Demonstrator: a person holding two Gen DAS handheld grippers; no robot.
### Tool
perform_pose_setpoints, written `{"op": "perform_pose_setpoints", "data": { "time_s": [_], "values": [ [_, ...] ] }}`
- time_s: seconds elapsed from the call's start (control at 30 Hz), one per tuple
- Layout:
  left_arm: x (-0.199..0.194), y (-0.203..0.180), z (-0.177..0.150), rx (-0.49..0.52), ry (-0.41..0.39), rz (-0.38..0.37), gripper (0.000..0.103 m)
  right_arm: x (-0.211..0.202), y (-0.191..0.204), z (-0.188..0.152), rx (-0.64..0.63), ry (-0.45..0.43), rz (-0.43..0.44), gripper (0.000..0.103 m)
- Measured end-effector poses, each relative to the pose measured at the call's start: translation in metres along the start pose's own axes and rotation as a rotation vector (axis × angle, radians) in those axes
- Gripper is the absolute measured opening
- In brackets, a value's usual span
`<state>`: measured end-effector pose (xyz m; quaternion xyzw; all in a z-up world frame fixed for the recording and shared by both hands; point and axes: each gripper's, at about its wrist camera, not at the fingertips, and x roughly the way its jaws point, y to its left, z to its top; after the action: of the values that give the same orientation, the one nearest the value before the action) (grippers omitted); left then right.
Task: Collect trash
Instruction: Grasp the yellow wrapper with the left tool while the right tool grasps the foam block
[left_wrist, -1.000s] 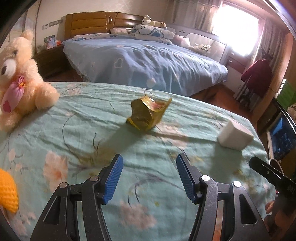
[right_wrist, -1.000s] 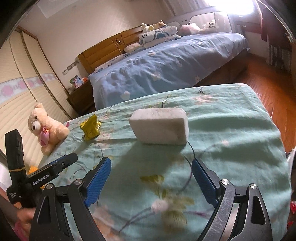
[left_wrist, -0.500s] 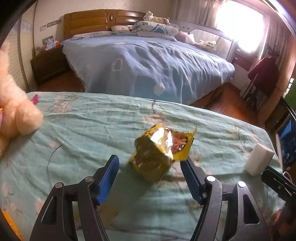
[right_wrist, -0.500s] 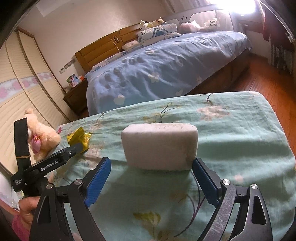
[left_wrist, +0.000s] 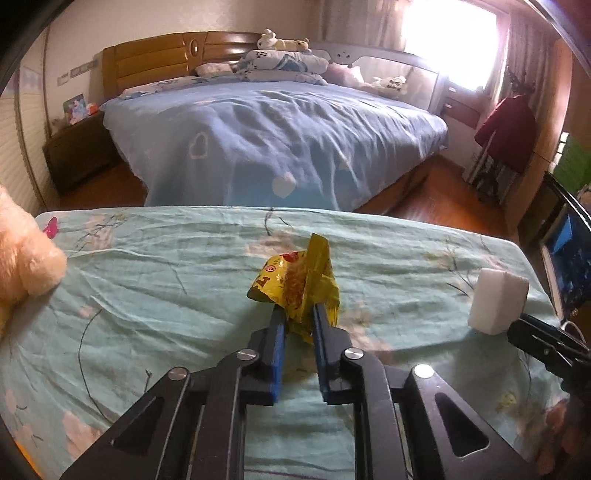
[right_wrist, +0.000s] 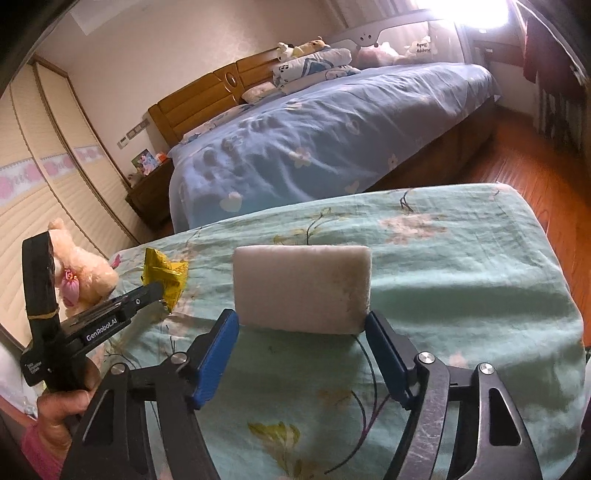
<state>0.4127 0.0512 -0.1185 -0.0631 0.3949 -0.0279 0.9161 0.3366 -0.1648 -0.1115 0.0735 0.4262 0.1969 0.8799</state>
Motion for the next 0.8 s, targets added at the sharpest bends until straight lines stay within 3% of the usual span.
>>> {"op": "perform_pose_setpoints", "data": {
  "time_s": [0.1, 0.37, 0.47, 0.57, 0.7, 0.8],
  "values": [
    [-0.008, -0.001, -0.007, -0.002, -0.002, -0.02, 0.009, -0.002, -0.002, -0.003, 0.025, 0.027, 0.055, 0.072],
    [-0.038, -0.007, -0.029, -0.023, -0.002, -0.074, 0.003, -0.019, 0.005, -0.02, 0.011, 0.034, 0.089, 0.073],
    [-0.05, -0.009, -0.037, -0.027, -0.003, -0.082, 0.003, -0.022, 0.008, -0.018, -0.034, 0.019, 0.054, 0.081],
    [-0.059, -0.008, -0.044, -0.032, -0.003, -0.085, 0.002, -0.017, 0.007, -0.009, -0.116, 0.025, 0.051, 0.083],
    [-0.064, -0.006, -0.052, -0.042, 0.009, -0.082, 0.002, 0.005, -0.004, 0.008, -0.245, 0.112, 0.05, 0.084],
    [-0.067, -0.006, -0.054, -0.056, 0.014, -0.086, 0.002, 0.018, -0.008, 0.013, -0.263, 0.149, 0.096, 0.085]
  ]
}}
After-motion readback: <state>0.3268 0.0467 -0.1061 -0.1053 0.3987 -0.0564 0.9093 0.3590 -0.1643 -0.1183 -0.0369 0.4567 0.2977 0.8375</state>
